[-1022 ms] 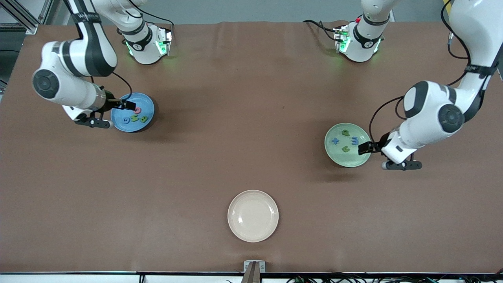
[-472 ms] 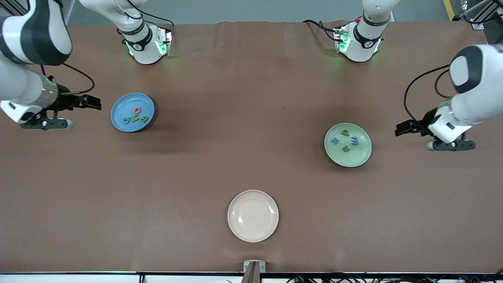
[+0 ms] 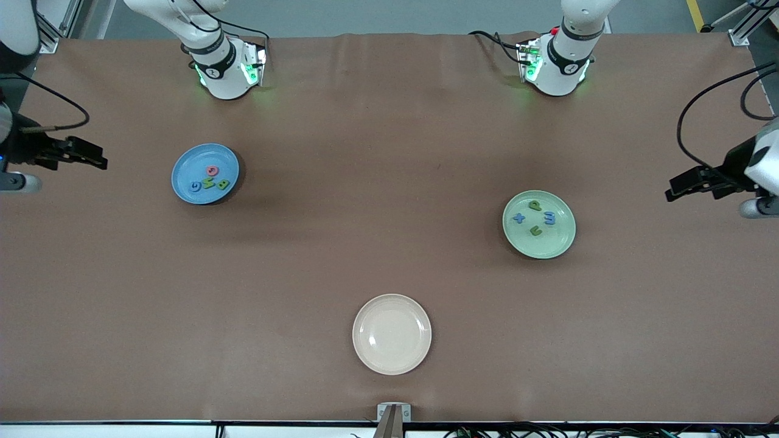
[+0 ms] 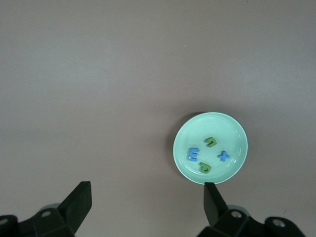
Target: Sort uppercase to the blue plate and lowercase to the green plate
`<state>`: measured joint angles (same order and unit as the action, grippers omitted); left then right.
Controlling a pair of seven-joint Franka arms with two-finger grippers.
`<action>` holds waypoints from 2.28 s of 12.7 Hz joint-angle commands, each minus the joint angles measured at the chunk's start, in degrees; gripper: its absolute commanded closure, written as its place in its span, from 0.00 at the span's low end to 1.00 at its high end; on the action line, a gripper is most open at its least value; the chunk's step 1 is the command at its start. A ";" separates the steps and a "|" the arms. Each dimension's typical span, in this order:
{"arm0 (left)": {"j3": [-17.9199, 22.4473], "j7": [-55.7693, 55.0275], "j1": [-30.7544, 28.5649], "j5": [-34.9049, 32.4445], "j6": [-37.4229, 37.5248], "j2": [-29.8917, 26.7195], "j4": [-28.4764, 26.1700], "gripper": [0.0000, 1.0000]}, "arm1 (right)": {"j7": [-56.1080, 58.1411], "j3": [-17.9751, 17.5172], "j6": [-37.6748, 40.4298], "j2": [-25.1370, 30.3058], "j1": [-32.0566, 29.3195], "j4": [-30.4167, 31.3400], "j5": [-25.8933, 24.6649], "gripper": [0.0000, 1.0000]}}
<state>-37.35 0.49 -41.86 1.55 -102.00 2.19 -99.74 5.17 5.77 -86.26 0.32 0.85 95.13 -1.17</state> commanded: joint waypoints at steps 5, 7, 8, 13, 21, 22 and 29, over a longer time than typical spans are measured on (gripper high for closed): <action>0.87 0.48 0.02 1.26 1.37 -2.10 2.19 0.00 | 0.36 -0.76 2.94 -3.74 -1.02 -8.55 0.11 0.00; 1.93 0.92 0.02 1.35 1.37 -2.01 2.27 0.00 | 0.80 -0.58 4.95 -3.74 -1.37 -10.66 0.55 0.00; 1.93 0.57 0.11 1.35 1.37 -2.01 2.27 0.00 | 0.63 -0.67 5.75 -3.74 -1.37 -10.76 0.64 0.00; 1.93 0.57 0.11 1.35 1.54 -3.50 2.89 0.00 | 0.80 -0.67 6.46 -3.31 -1.37 -10.32 0.81 0.00; 11.79 1.01 11.47 1.26 0.84 -1.40 4.38 0.00 | 0.89 -1.11 5.85 1.17 -1.11 -3.83 1.34 0.00; 18.73 1.01 17.71 1.43 0.84 -1.40 4.47 0.00 | 0.89 -1.11 4.89 2.48 -1.02 -1.99 1.34 0.00; 42.71 1.01 41.94 1.52 0.84 -1.57 4.38 0.00 | 0.89 -0.93 3.47 7.77 -1.11 2.34 2.75 0.00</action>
<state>4.47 0.57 -0.68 2.01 -101.75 0.62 -96.18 5.30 5.27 -81.81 6.01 0.61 95.53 0.35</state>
